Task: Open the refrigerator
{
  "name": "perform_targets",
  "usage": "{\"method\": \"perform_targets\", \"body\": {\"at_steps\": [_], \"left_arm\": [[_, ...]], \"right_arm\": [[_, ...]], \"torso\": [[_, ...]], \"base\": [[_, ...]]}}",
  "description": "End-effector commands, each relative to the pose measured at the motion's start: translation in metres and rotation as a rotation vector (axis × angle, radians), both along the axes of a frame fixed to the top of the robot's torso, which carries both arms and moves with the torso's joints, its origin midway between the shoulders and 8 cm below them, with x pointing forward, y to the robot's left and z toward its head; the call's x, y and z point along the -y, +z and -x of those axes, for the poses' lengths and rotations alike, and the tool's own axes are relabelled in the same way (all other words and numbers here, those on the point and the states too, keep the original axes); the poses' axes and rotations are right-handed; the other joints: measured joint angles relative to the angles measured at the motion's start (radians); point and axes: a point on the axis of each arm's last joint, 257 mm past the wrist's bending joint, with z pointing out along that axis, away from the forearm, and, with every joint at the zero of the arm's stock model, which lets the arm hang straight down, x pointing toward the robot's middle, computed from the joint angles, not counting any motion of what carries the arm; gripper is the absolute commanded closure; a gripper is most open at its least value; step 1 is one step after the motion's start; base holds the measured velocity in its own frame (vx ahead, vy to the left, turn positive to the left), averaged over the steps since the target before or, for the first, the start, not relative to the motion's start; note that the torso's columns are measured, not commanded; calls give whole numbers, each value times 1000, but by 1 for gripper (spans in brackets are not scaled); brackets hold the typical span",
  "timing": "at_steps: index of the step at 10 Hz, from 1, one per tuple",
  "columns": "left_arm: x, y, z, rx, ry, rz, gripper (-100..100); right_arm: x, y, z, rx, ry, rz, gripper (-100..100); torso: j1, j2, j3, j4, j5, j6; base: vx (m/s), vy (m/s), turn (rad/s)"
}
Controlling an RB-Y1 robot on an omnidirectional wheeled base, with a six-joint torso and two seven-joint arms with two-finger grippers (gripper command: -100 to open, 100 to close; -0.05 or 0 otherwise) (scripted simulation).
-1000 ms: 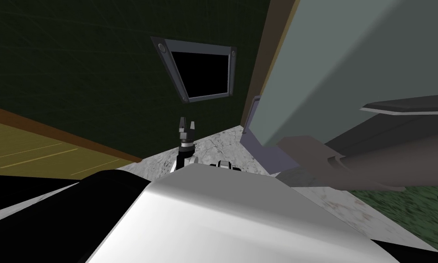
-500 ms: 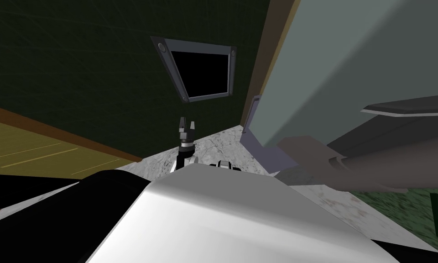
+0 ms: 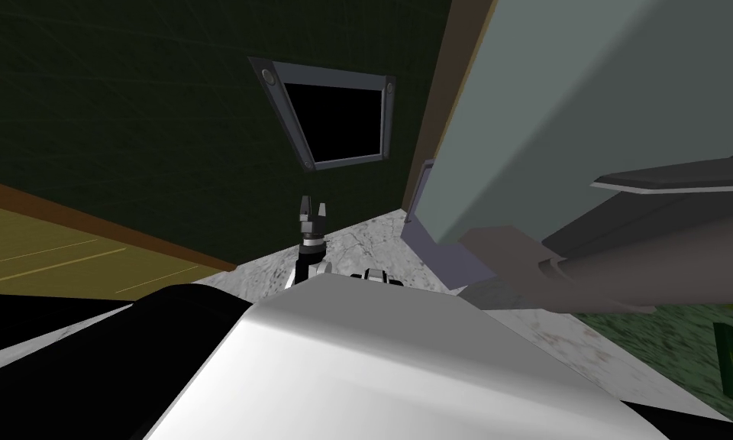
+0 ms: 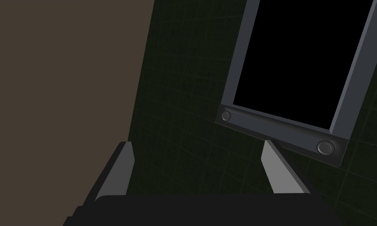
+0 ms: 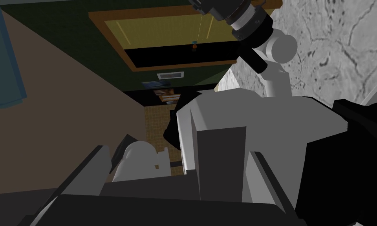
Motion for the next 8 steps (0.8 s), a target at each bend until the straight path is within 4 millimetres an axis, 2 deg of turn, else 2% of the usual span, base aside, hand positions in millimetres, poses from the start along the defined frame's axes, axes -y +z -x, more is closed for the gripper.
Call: {"method": "perform_targets", "body": {"at_steps": [1, 7, 8], "left_arm": [[0, 0, 0, 0, 0, 0, 0], [0, 0, 0, 0, 0, 0, 0], [0, 0, 0, 0, 0, 0, 0]], "right_arm": [[4, 20, -3, 21, -24, -47, -100], [2, 19, 1, -2, -4, -13, -100], [2, 24, 1, -2, -6, -18, -100]], "torso": [[0, 1, -1, 1, 1, 0], [2, 0, 1, 0, 1, 1], [3, 1, 0, 1, 2, 1]], "base": [[-1, 8, 2], [-14, -15, -3], [1, -7, 1]]}}
